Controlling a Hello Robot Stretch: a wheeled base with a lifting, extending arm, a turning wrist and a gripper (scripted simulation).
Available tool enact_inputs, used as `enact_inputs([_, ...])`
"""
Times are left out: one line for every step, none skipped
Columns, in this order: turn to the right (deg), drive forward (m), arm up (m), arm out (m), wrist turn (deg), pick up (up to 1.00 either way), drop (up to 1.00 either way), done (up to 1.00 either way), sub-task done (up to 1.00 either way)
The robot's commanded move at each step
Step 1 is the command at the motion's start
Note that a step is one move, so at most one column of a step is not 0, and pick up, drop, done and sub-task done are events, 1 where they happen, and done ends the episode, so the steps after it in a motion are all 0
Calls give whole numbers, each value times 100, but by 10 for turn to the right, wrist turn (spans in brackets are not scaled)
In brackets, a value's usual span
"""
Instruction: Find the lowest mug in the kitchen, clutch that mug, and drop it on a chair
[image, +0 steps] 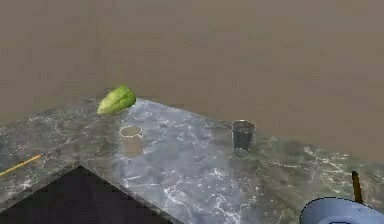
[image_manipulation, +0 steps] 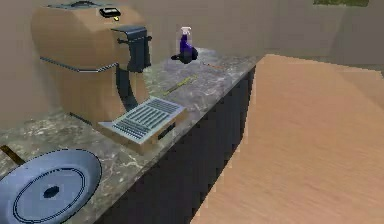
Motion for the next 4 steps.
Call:
enact_inputs([-450, 0, 0, 0, 0, 0, 0, 0, 0])
enact_inputs([-450, 0, 0, 0, 0, 0, 0, 0, 0])
enact_inputs([-450, 0, 0, 0, 0, 0, 0, 0, 0])
enact_inputs([-120, 0, 0, 0, 0, 0, 0, 0, 0])
